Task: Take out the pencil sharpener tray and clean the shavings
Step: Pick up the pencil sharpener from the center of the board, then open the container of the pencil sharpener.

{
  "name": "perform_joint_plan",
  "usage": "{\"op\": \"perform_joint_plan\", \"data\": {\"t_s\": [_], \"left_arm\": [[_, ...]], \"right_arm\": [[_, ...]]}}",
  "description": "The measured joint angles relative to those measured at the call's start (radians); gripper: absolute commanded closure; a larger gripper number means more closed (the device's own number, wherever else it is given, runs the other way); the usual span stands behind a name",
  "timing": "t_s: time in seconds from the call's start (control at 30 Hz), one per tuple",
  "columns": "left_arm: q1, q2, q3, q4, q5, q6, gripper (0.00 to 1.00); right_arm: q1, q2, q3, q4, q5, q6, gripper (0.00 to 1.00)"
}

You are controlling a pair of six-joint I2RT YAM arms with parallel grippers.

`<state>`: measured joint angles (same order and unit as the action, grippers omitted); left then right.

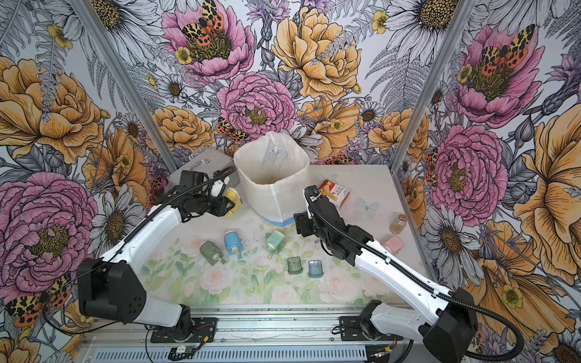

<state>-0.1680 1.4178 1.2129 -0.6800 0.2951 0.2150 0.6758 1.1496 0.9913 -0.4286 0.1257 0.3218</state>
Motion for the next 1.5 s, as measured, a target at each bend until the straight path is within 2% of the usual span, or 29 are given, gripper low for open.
{"op": "perform_joint_plan", "data": {"t_s": [0.27, 0.4, 0.57, 0.77, 1.07, 1.3, 1.5], "left_arm": [[-0.01, -0.143, -0.019, -0.031, 0.142, -0.043, 1.0], [-0.033, -0.172, -0.031, -0.076, 0.208, -0.043, 1.0], [-0.058, -0.18, -0.031, -0.169, 0.254, -0.016, 1.0], [-0.084, -0.229, -0.031, -0.248, 0.316, 0.037, 1.0], [-0.2, -0.277, -0.031, -0.305, 0.389, 0.148, 1.0], [-0.211, -0.252, -0.005, -0.394, 0.437, 0.236, 1.0], [-0.276, -0.221, 0.042, -0.44, 0.457, 0.292, 1.0]], "right_arm": [[-0.128, 0.011, -0.004, 0.008, -0.344, -0.063, 0.26], [-0.184, 0.01, -0.005, 0.01, -0.495, -0.084, 0.26], [-0.221, -0.017, -0.006, 0.01, -0.617, -0.089, 0.25], [-0.221, -0.03, -0.006, 0.011, -0.717, -0.097, 0.25], [-0.2, 0.009, 0.012, 0.014, -0.884, -0.115, 0.22], [-0.126, 0.01, 0.013, 0.019, -0.906, -0.19, 0.17], [-0.063, -0.005, -0.011, 0.079, -0.917, -0.243, 0.16]]}}
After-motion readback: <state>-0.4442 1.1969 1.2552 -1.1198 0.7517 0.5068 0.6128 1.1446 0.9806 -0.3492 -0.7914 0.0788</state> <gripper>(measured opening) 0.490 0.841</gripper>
